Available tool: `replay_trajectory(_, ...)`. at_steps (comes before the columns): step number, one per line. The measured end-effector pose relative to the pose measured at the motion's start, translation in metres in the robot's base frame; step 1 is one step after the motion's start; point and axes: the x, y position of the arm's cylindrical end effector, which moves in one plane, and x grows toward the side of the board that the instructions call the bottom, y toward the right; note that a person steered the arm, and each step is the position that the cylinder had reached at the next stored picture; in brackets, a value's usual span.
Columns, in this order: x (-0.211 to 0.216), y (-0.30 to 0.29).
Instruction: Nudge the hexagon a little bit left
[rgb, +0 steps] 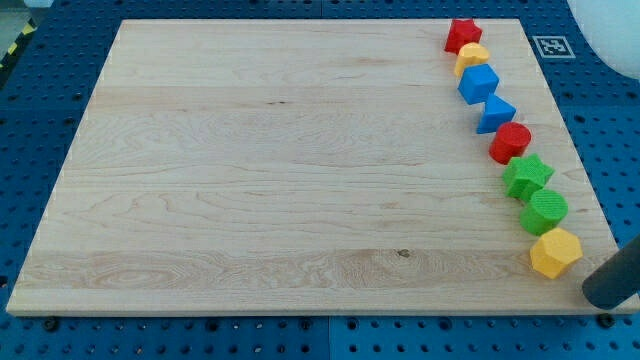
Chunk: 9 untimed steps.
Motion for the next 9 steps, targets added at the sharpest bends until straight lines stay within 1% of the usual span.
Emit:
replay_trajectory(1,-0.002,0.0)
replay_trajectory(2,-0.017,0.0)
replay_trajectory(4,-0.021,0.0)
replay_trajectory(5,-0.034,0.0)
replay_trajectory(7,-0.037,0.0)
replay_trajectory(9,-0.049,0.0)
